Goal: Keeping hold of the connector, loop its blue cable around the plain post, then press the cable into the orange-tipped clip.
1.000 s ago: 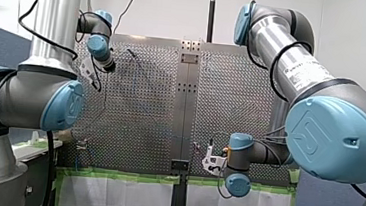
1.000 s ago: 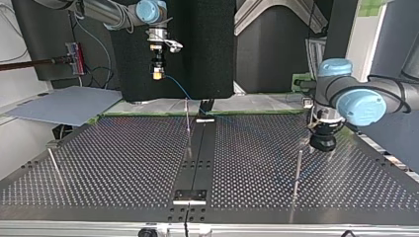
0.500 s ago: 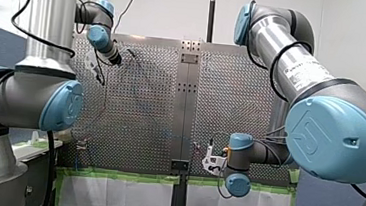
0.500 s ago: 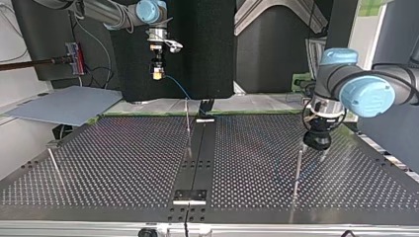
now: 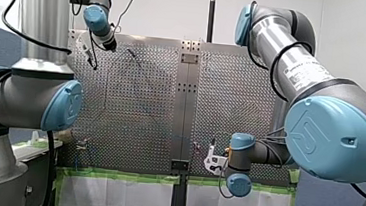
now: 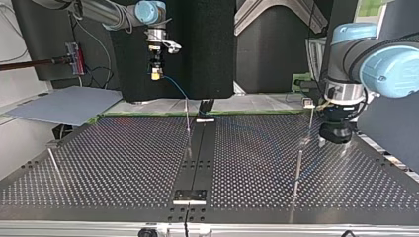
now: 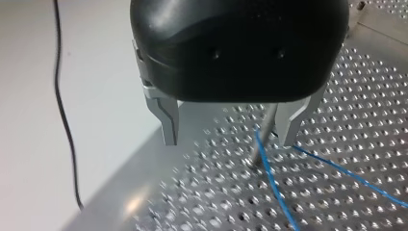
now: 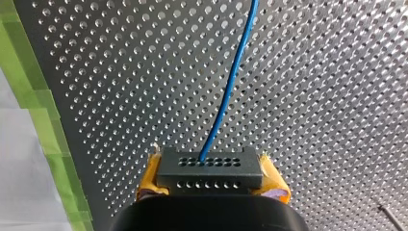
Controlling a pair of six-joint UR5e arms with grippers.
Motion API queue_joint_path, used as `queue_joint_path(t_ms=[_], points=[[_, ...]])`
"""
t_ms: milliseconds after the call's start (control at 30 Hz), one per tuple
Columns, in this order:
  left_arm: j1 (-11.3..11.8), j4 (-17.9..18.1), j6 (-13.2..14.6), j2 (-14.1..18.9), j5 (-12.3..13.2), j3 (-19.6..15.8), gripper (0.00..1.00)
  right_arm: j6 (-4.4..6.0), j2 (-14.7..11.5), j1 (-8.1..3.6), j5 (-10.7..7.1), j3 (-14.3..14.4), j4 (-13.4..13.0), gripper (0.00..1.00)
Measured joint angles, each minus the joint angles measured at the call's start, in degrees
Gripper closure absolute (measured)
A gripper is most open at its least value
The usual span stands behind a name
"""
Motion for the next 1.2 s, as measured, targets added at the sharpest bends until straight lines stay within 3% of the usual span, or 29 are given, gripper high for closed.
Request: queue_joint_path(t_ms=[300, 567, 767, 1200], points=[[-1.25, -4.80, 4.78, 4.82, -1.04, 3.75, 0.00, 1.52, 0.00, -1.62, -0.13, 0.00, 1.65, 1.00], [-5.56, -9.48, 9.47, 8.44, -4.63, 6.03, 0.00, 2.26, 0.04, -3.32, -0.20, -0.04, 2.43, 1.00], [-9.04, -11.21, 12.96, 7.22, -7.96, 6.44, 0.00, 2.13, 0.06, -4.19, -0.79, -0.13, 2.21, 1.00], [-16.32, -10.36, 20.24, 0.52, -15.22, 7.28, 0.00, 1.46, 0.05, -4.31, -1.03, -0.12, 3.00, 1.00]])
